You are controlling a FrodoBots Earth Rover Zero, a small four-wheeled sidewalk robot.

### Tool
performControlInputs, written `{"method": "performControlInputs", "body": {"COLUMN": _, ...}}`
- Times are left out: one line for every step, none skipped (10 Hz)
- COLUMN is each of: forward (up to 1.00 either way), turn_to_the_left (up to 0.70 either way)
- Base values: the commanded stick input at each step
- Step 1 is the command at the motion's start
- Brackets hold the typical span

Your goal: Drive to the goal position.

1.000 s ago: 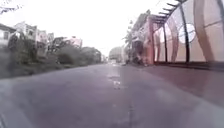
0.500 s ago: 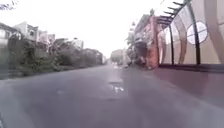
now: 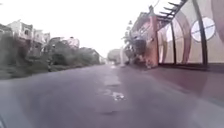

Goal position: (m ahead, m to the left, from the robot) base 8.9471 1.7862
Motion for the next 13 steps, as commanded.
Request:
{"method": "performControlInputs", "body": {"forward": 1.00, "turn_to_the_left": -0.14}}
{"method": "performControlInputs", "body": {"forward": 1.00, "turn_to_the_left": 0.00}}
{"method": "performControlInputs", "body": {"forward": 1.00, "turn_to_the_left": 0.00}}
{"method": "performControlInputs", "body": {"forward": 1.00, "turn_to_the_left": 0.00}}
{"method": "performControlInputs", "body": {"forward": 1.00, "turn_to_the_left": 0.00}}
{"method": "performControlInputs", "body": {"forward": 1.00, "turn_to_the_left": 0.00}}
{"method": "performControlInputs", "body": {"forward": 1.00, "turn_to_the_left": 0.00}}
{"method": "performControlInputs", "body": {"forward": 1.00, "turn_to_the_left": 0.00}}
{"method": "performControlInputs", "body": {"forward": 1.00, "turn_to_the_left": 0.00}}
{"method": "performControlInputs", "body": {"forward": 1.00, "turn_to_the_left": 0.00}}
{"method": "performControlInputs", "body": {"forward": 1.00, "turn_to_the_left": 0.00}}
{"method": "performControlInputs", "body": {"forward": 1.00, "turn_to_the_left": 0.00}}
{"method": "performControlInputs", "body": {"forward": 1.00, "turn_to_the_left": 0.00}}
